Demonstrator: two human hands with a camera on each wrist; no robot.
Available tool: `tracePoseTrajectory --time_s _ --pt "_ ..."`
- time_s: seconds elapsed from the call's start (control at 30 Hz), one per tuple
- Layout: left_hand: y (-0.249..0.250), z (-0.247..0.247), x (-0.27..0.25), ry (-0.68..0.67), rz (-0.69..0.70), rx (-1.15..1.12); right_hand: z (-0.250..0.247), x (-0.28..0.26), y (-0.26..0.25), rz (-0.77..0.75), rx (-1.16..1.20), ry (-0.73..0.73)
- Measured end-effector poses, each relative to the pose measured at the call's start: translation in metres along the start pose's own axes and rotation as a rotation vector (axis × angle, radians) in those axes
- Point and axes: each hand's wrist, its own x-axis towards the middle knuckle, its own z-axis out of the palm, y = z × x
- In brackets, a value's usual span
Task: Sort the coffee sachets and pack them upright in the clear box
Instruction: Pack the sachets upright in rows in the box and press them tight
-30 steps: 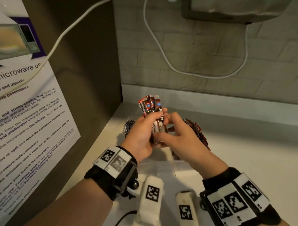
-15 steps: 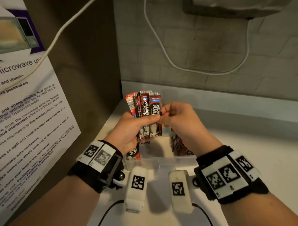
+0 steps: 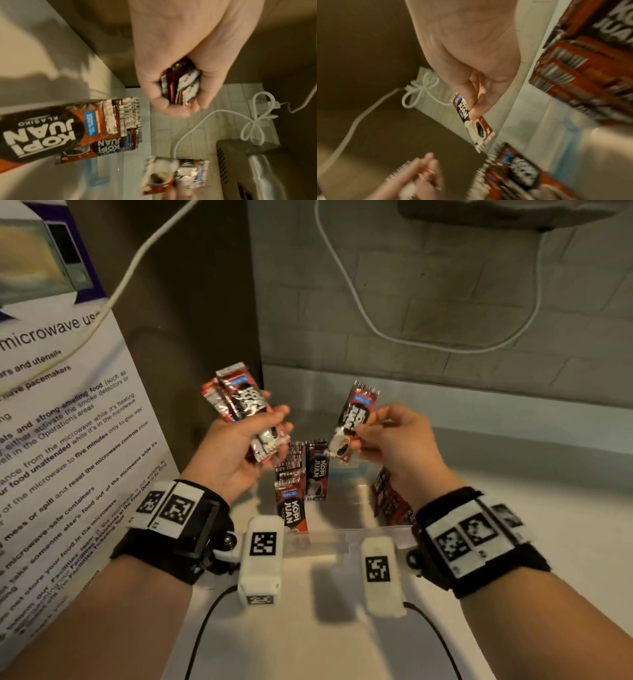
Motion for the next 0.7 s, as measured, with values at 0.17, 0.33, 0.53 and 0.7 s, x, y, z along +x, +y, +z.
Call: tracePoseTrajectory --time_s 0.17,0.33,0.53,0.7 --pt "-0.006 -0.011 0.006 0.144 -0.008 -0.043 0.012 0.006 0.049 0.068 -0.445 0.0" --pt "-0.013 -0.013 0.006 0.165 -0.023 -0.025 0.025 0.016 0.07 0.152 -0.5 -0.017" --pt "-0.015 -0.012 0.003 0.161 -0.028 -0.022 0.029 0.025 0.075 0.161 -0.481 0.046" --pt "-0.017 -0.01 0.003 0.161 -0.033 -0.007 0.028 0.028 0.08 0.136 -0.513 0.083"
